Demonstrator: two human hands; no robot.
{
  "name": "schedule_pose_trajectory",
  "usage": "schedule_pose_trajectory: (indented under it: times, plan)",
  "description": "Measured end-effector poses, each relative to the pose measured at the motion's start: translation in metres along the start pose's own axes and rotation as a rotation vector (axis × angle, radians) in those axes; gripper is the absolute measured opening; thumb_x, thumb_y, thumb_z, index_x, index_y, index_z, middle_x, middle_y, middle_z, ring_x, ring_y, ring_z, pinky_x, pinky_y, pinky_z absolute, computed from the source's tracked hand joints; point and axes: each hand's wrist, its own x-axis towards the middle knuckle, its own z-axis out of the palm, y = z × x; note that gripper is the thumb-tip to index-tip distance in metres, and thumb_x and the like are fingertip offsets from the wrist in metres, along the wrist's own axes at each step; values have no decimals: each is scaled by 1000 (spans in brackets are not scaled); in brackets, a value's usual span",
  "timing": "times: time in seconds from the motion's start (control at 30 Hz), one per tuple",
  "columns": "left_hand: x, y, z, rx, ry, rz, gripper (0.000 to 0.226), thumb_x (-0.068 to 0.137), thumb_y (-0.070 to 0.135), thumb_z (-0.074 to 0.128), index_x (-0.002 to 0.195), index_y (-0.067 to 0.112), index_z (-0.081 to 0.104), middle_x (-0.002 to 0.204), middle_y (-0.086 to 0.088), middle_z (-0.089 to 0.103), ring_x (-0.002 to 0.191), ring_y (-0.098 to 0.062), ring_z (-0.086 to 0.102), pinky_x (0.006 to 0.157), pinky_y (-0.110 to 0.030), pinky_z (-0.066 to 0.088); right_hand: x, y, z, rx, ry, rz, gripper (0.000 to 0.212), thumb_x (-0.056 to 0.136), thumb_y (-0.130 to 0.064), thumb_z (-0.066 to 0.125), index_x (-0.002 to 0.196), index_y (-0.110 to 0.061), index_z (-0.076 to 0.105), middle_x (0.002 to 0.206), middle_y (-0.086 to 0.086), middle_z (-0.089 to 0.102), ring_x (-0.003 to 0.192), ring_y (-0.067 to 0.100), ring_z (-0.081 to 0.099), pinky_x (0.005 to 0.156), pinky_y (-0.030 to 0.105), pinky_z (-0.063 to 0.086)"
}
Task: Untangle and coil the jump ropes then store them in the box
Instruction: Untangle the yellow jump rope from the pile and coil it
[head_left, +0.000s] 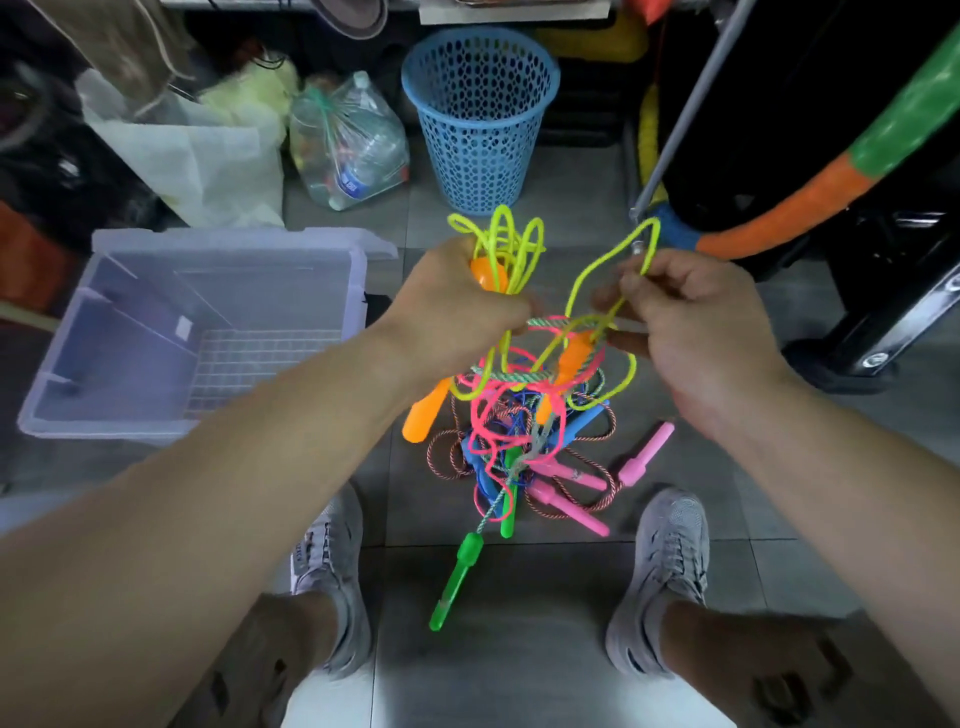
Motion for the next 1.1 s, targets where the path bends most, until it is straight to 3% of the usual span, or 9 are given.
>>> schedule_pose_trajectory:
  times: [0.1,0.33,0.4,0.47,0.6,0.73,0.83,0.93,1.1]
  plan:
    - [2,-2,-1,6,53,34,28,74,15,82,77,16,54,58,3,51,49,-9,46,48,-21,40,3,6,-3,-322,-53,-66,19,95,-12,58,87,-24,69,82,-7,77,80,6,72,84,45,59]
    - [1,-8,1,35,29,62,30,74,17,82,79,17,52,61,4,52,50,-13,48,50,-28,44,-3,-2,-1,-147,-29,-53,24,97,-4,56,85,-22,66,83,5,76,82,29,75,78,53,61]
    - [-3,-12,6,77,-53,50,37,69,24,87,90,15,57,77,-5,67,64,-21,65,61,-38,58,-6,-6,1,-57,-56,-29,18,99,-2,54,92,-12,66,84,7,75,83,24,75,79,47,62]
    - [-8,-17,13,134,-82,71,48,64,29,90,102,21,61,88,2,73,79,-17,70,76,-44,60,-7,-11,3,89,-86,40,14,101,-2,51,100,-3,65,82,6,75,78,19,74,74,42,63]
    - [-8,-16,13,222,-25,108,44,70,26,87,100,19,55,80,4,66,67,-16,62,64,-36,55,-4,-14,-1,316,-147,236,14,102,-9,50,97,-9,63,78,4,74,70,19,72,70,39,61]
    - [-3,-22,9,255,-15,53,37,75,17,82,86,17,47,70,0,54,58,-18,51,53,-35,49,3,-16,-11,145,63,168,12,104,-10,48,102,-10,60,74,4,67,59,11,69,63,23,55]
    - [-1,-24,9,149,31,-1,34,73,15,82,88,14,51,71,-5,60,61,-20,59,56,-30,51,4,-20,-14,280,101,242,14,106,-14,45,103,-10,57,73,2,59,55,17,71,67,37,60]
    - [2,-24,7,36,24,-25,38,67,14,81,92,8,53,81,-19,66,67,-28,69,70,-48,60,4,-20,-13,207,129,222,18,105,-16,44,96,-13,58,64,1,55,41,14,60,72,46,60]
    - [4,-15,-1,205,25,117,25,77,13,73,93,5,56,71,-1,57,59,-14,54,63,-34,53,2,-13,-10,-61,67,117,25,101,-21,50,79,-19,64,56,-1,51,38,7,42,52,28,49]
